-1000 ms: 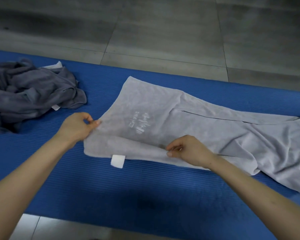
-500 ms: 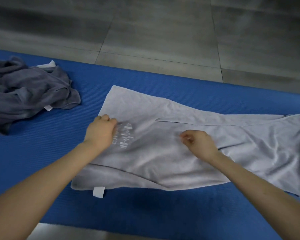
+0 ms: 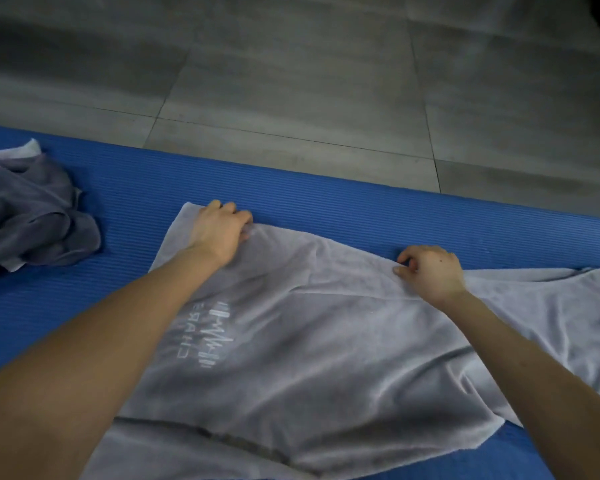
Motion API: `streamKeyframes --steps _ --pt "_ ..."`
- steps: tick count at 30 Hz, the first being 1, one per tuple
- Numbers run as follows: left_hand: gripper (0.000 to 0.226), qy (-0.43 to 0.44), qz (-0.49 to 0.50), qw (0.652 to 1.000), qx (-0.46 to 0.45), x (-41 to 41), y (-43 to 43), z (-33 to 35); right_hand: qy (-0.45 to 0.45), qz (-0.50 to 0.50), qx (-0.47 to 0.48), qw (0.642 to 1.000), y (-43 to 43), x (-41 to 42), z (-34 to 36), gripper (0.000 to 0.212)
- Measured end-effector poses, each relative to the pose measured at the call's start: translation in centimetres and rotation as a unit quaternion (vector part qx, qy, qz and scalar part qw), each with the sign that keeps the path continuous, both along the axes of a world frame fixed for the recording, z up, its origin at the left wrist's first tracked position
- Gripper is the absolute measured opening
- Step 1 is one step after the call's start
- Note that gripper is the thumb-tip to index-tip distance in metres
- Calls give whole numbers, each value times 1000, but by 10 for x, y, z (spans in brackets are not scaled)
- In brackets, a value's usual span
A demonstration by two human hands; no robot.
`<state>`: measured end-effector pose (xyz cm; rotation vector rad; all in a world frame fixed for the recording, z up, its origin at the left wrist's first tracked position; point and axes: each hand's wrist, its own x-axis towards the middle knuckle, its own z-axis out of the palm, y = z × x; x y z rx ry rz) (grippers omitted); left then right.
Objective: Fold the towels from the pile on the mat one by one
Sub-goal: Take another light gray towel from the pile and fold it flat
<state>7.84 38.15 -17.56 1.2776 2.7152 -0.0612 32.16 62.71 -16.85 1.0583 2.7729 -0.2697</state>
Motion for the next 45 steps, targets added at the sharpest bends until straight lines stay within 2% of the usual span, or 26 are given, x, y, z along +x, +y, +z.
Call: streamKeyframes --steps 4,9,11,14,17,21,25,28,31,37,42,43,45 --pt "26 40 19 999 27 -1 -5 8 48 18 63 997 1 -8 12 15" --pt "23 118 150 974 122 -28 -10 28 193 -46 61 978 3 -74 45 15" --pt "24 113 165 974 108 -32 -7 30 198 -35 32 979 0 -93 42 21" --pt "31 85 156 978 107 -19 1 24 141 3 -58 988 -9 -92 32 45" --pt "33 64 83 986 131 11 7 15 127 39 -96 986 -20 -63 35 52" --pt "32 36 -99 982 154 68 22 19 137 34 -94 986 -22 16 54 43" --pt "24 8 -268 950 161 128 46 37 130 -84 -106 982 -20 130 73 33" --pt "38 -2 -371 919 134 165 70 51 115 -201 -105 967 -21 219 70 28" --pt "39 -6 -443 889 117 196 96 67 98 -310 -82 942 -17 293 55 25" --pt "34 -36 -482 872 83 257 134 93 128 -464 -35 876 26 377 28 35" --pt "28 -125 -413 900 59 309 171 86 200 -512 -105 829 82 389 14 49" --pt "26 -133 -399 903 84 320 180 82 207 -511 -114 827 93 388 12 53" --pt "26 -141 -376 909 110 345 194 71 182 -492 -110 844 112 383 8 49"
